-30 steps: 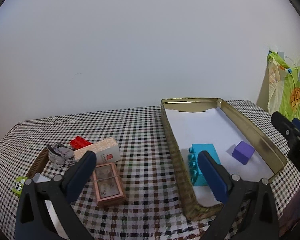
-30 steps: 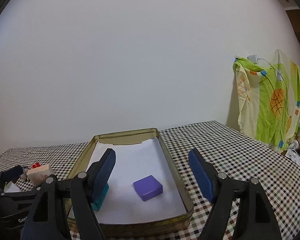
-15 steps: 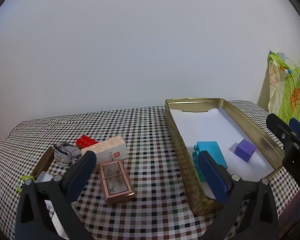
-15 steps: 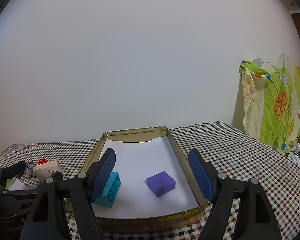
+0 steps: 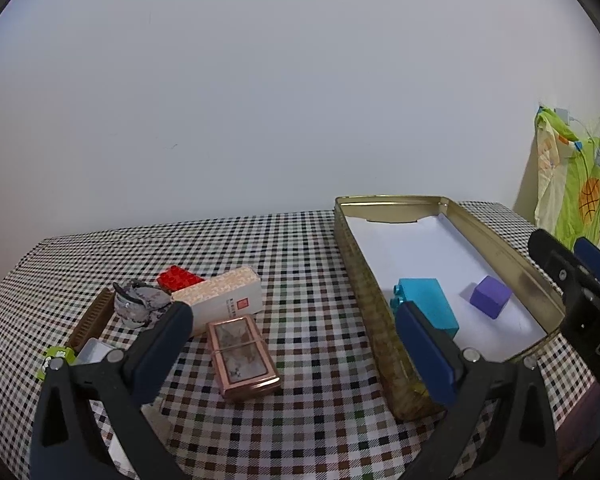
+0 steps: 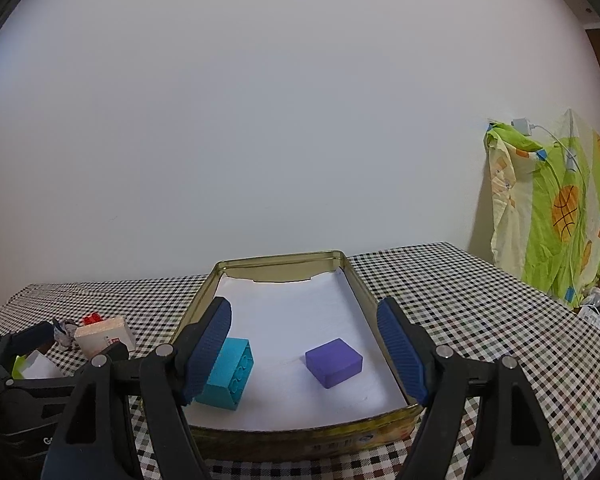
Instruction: Organize rigid objects
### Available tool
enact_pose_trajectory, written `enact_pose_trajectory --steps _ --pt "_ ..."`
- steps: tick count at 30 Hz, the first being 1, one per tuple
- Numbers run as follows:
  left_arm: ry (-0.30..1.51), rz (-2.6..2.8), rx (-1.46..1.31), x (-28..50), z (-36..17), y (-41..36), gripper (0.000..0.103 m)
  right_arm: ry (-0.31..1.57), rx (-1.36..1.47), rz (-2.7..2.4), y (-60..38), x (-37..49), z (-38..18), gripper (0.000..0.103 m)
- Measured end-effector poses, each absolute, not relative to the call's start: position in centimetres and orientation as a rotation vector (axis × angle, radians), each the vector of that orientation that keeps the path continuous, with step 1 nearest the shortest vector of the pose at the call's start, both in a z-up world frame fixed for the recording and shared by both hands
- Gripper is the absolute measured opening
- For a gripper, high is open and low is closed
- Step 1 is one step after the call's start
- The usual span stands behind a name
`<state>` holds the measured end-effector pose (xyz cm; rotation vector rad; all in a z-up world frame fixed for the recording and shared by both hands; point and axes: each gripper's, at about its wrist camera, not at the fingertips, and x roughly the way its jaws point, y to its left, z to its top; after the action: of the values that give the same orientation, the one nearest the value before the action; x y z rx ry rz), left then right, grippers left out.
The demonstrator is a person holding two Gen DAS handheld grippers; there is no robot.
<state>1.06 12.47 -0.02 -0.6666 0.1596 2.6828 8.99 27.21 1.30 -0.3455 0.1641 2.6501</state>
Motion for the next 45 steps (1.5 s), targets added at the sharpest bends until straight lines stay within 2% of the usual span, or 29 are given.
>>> enact_pose_trajectory --steps 20,32,40,45 --pt "0.223 2.745 -0.555 2.0 0.7 9.1 0.102 0.194 -0.360 2.715 23.1 7.9 1.5 0.078" --pt "0.191 2.799 -0.604 -0.2 0.7 3.9 0.102 0.211 -0.424 2.821 18.9 6.2 1.1 0.078" --pt "0.033 2.848 -0.709 -2.9 0.8 -2.2 0.102 0.243 -0.519 2.889 16.3 5.0 0.7 0.077" --pt "0.002 2.931 -0.751 -4.5 0.6 -6.1 0.102 0.254 -0.628 2.941 14.3 3.8 0.2 0.077"
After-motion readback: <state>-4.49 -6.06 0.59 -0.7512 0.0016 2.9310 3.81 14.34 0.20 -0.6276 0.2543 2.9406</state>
